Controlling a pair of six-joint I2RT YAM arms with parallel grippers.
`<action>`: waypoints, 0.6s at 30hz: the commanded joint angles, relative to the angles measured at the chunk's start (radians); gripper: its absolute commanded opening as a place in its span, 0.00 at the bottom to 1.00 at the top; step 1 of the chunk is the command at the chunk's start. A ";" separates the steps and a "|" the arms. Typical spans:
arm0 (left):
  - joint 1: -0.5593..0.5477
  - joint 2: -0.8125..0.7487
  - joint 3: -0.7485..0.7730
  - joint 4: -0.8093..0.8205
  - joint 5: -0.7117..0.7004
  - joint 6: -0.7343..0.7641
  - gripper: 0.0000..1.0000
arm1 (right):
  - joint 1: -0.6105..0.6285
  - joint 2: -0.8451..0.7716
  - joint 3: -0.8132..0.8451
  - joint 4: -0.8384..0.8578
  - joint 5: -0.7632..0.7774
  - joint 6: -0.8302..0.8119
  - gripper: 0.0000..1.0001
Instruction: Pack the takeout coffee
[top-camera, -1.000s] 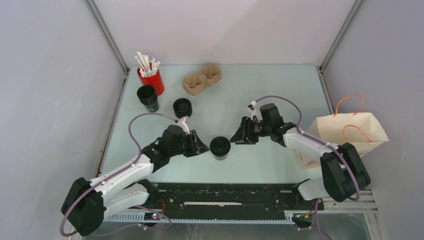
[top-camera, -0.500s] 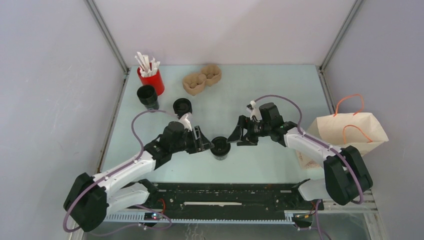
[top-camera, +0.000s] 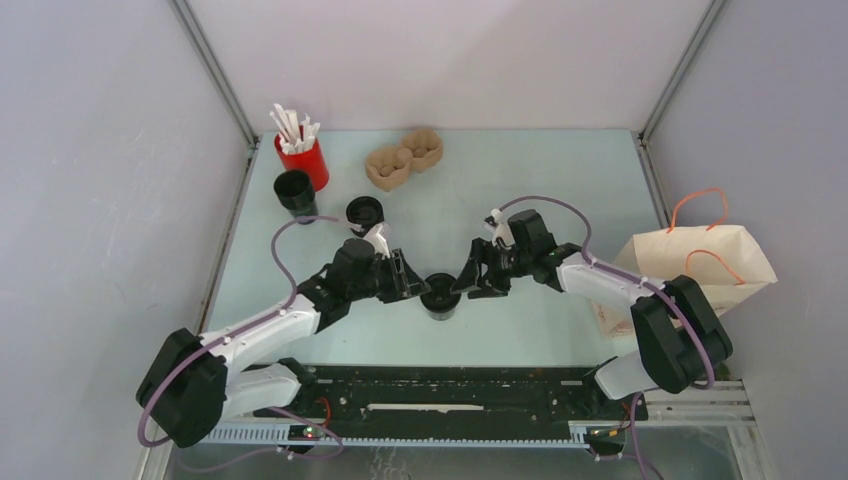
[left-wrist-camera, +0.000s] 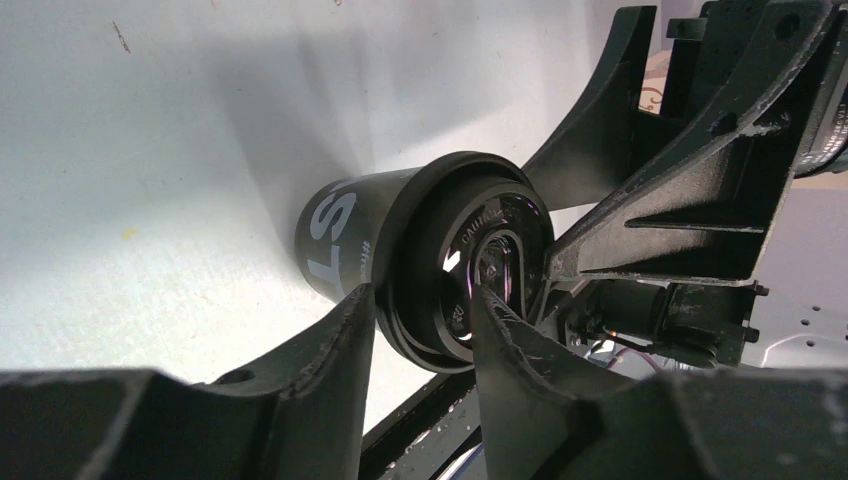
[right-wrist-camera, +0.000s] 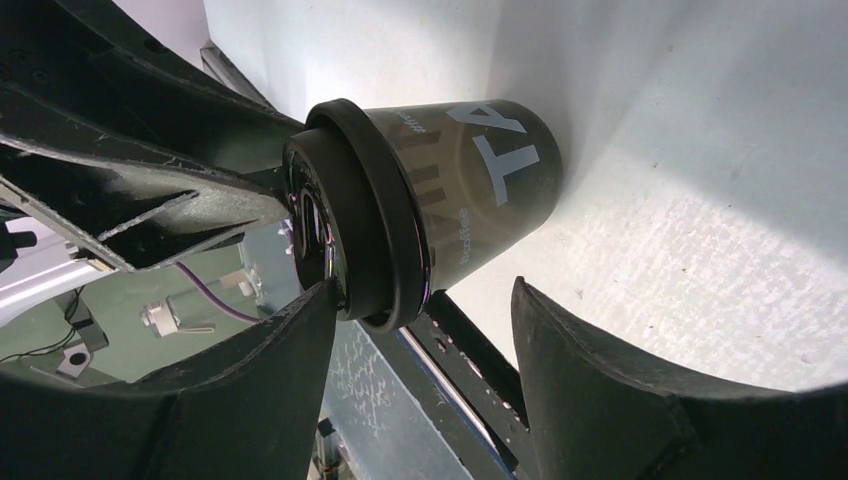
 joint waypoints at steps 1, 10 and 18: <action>0.002 0.021 0.014 0.037 -0.002 0.015 0.43 | 0.009 0.005 0.030 0.015 -0.002 0.005 0.70; -0.015 0.030 -0.020 0.043 -0.016 0.013 0.36 | 0.022 0.004 0.003 0.057 -0.002 0.054 0.50; -0.021 0.042 -0.034 0.046 -0.034 0.010 0.36 | 0.023 0.039 -0.023 0.127 -0.002 0.098 0.46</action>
